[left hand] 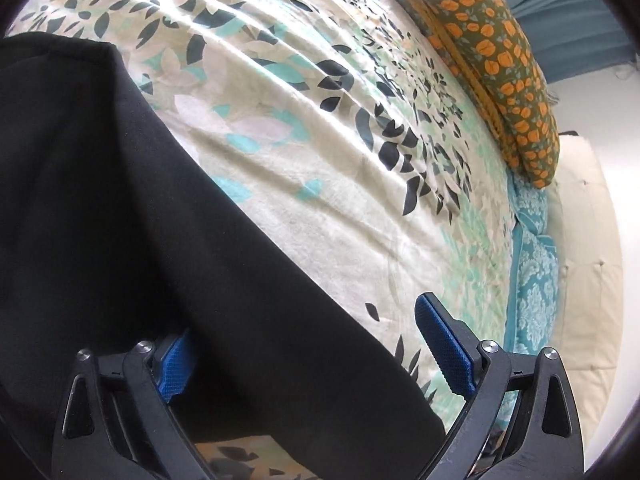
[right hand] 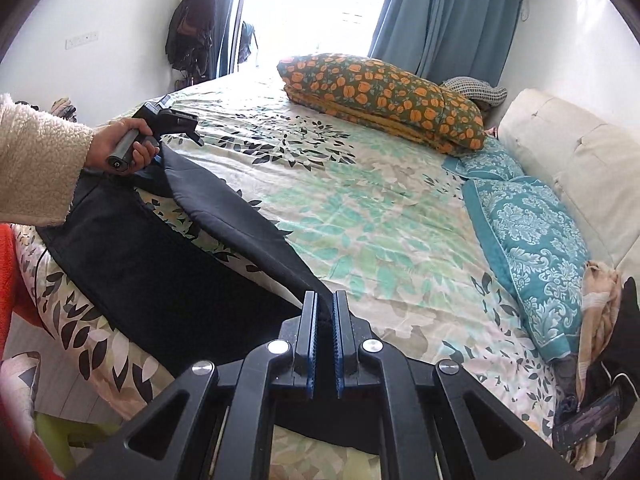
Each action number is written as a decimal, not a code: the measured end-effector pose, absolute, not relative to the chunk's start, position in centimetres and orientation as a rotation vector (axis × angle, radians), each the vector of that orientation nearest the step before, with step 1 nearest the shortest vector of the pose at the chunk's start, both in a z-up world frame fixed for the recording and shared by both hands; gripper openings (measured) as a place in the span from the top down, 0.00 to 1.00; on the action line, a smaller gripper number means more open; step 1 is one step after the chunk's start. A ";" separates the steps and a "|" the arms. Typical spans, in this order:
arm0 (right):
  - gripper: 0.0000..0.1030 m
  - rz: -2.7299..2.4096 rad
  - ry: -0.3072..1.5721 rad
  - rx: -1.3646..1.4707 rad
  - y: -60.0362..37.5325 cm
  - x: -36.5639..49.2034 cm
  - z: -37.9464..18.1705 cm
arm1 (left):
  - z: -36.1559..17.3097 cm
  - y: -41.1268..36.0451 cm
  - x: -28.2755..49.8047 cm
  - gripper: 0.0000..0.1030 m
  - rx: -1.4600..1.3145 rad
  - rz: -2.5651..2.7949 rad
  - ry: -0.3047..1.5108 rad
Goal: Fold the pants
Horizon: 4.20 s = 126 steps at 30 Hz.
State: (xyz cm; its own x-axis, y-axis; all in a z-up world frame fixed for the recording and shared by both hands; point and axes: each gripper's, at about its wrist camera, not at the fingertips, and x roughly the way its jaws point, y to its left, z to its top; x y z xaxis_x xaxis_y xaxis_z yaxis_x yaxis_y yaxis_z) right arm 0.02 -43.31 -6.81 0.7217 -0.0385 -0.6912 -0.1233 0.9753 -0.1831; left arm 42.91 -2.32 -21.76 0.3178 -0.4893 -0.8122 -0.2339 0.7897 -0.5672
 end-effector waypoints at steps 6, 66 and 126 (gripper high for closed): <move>0.94 -0.002 0.736 -0.157 -48.0 4.4 -7.3 | -18.5 -1.1 42.2 0.97 -0.708 -0.223 1.223; 0.88 -0.586 1.000 0.661 -61.5 -4.7 -19.7 | -21.0 -3.7 12.1 0.95 -0.321 -0.401 1.267; 0.00 -0.172 1.076 0.138 -38.9 4.7 -24.7 | -21.4 7.2 18.1 0.30 0.122 0.039 1.168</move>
State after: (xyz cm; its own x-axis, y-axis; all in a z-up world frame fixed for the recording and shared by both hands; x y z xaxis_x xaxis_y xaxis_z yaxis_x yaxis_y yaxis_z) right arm 4.73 -38.92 -24.70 0.4636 -0.0728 -0.8831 0.2069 0.9780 0.0280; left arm 18.08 7.15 -21.36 0.3923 0.0939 -0.9150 0.0331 0.9927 0.1161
